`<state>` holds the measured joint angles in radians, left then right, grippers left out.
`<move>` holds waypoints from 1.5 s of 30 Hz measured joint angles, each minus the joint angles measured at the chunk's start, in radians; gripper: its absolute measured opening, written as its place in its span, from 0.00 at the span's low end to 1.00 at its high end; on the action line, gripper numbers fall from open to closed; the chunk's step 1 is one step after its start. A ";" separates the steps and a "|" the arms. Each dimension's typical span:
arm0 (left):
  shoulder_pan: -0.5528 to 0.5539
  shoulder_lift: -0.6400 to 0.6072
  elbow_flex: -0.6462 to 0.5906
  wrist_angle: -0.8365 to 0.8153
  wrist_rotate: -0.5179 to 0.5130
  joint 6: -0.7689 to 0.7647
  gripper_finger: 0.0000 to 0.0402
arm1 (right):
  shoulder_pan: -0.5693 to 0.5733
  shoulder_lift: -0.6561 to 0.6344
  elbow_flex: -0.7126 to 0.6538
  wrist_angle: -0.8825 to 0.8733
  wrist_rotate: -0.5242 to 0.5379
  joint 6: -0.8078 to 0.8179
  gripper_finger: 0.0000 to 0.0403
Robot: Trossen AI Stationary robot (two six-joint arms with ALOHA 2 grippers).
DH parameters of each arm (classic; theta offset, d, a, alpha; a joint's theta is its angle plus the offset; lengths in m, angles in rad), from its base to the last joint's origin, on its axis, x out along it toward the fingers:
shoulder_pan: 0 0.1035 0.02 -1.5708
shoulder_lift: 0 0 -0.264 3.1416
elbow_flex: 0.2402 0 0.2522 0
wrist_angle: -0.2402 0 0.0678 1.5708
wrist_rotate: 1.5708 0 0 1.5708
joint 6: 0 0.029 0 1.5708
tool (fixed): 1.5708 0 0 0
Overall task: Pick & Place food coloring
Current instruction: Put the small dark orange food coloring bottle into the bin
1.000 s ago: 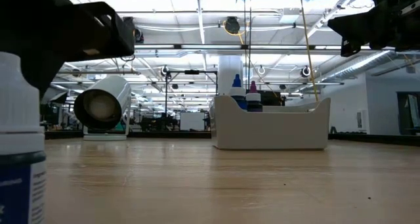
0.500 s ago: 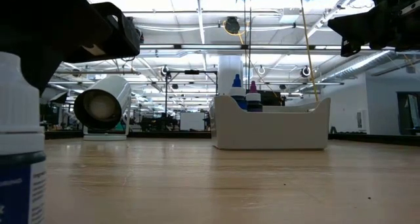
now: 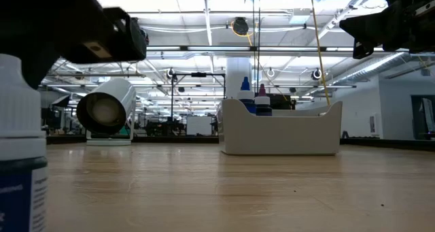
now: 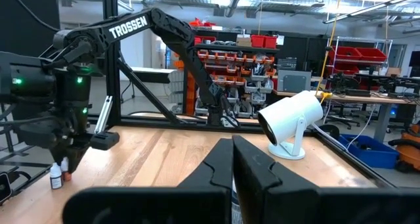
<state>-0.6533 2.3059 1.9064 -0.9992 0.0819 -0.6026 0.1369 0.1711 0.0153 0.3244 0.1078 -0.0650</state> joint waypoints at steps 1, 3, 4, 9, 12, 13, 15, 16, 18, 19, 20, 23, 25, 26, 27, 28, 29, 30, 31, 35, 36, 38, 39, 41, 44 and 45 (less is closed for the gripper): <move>0.000 -0.007 0.000 -0.005 -0.002 0.009 0.18 | 0.000 0.000 0.000 0.000 0.000 0.000 0.00; 0.003 -0.027 0.000 -0.010 -0.004 0.025 0.19 | 0.000 0.000 0.000 0.000 0.000 0.000 0.00; 0.003 -0.041 0.000 -0.013 -0.011 0.028 0.19 | 0.000 0.000 0.000 0.000 0.000 0.000 0.00; 0.011 -0.119 0.000 -0.060 -0.077 0.076 0.18 | 0.000 0.000 0.000 0.000 0.000 0.000 0.00; 0.022 -0.182 0.000 -0.100 -0.112 0.115 0.18 | 0.000 0.000 0.000 0.000 0.000 0.000 0.00; 0.028 -0.205 0.000 -0.118 -0.119 0.133 0.18 | 0.000 0.000 0.000 0.000 0.000 0.000 0.00; 0.041 -0.246 0.000 -0.140 -0.129 0.182 0.18 | 0.000 0.000 0.000 0.000 0.000 0.000 0.00; 0.049 -0.272 0.000 -0.150 -0.134 0.208 0.18 | 0.000 0.000 0.000 0.000 -0.001 0.000 0.00; 0.070 -0.322 0.000 -0.161 -0.159 0.254 0.19 | 0.000 0.000 0.000 0.000 -0.002 0.001 0.00; 0.081 -0.351 0.000 -0.171 -0.174 0.273 0.19 | 0.000 0.000 0.000 -0.001 -0.003 0.001 0.00; 0.094 -0.378 0.000 -0.186 -0.192 0.288 0.19 | 0.000 0.000 0.000 -0.002 -0.004 0.001 0.00; 0.141 -0.458 0.000 -0.213 -0.230 0.333 0.18 | 0.000 0.000 0.000 -0.007 -0.004 0.001 0.00; 0.172 -0.511 0.000 -0.233 -0.248 0.364 0.18 | 0.000 0.000 0.000 -0.008 -0.004 0.001 0.00; 0.188 -0.537 0.000 -0.239 -0.250 0.384 0.18 | 0.000 0.000 0.000 -0.010 -0.004 0.001 0.00; 0.205 -0.562 0.000 -0.237 -0.250 0.408 0.18 | 0.000 0.000 0.000 -0.012 -0.004 0.001 0.00; 0.218 -0.588 0.000 -0.235 -0.250 0.434 0.18 | 0.000 0.000 0.000 -0.014 -0.004 0.001 0.00; 0.233 -0.612 0.000 -0.233 -0.250 0.457 0.18 | 0.000 0.000 0.000 -0.015 -0.004 0.001 0.00; 0.250 -0.635 0.000 -0.227 -0.250 0.479 0.18 | 0.000 0.000 0.000 -0.016 -0.004 0.001 0.00; 0.266 -0.659 0.000 -0.219 -0.250 0.500 0.18 | 0.000 0.000 0.000 -0.016 -0.004 0.001 0.00; 0.327 -0.739 0.000 -0.194 -0.240 0.577 0.18 | 0.000 0.000 0.000 -0.019 -0.005 0.002 0.00; 0.342 -0.755 -0.002 -0.182 -0.237 0.595 0.18 | 0.000 0.000 0.000 -0.021 -0.005 0.001 0.00; 0.379 -0.798 -0.033 -0.138 -0.200 0.632 0.18 | 0.000 0.000 0.000 -0.024 -0.005 0.002 0.00; 0.398 -0.822 -0.060 -0.113 -0.175 0.648 0.18 | 0.000 0.000 0.000 -0.027 -0.005 0.002 0.00; 0.441 -0.874 -0.130 -0.047 -0.133 0.673 0.18 | 0.000 0.000 0.000 -0.032 -0.005 0.007 0.00; 0.499 -0.965 -0.281 0.083 -0.066 0.693 0.18 | 0.000 0.000 0.000 -0.038 -0.005 0.021 0.00; 0.516 -0.994 -0.333 0.131 -0.040 0.699 0.18 | 0.000 0.000 0.000 -0.041 -0.005 0.023 0.00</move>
<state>-0.1372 1.3120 1.5735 -0.8684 0.0419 0.0960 0.1371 0.1715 0.0154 0.2834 0.1029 -0.0418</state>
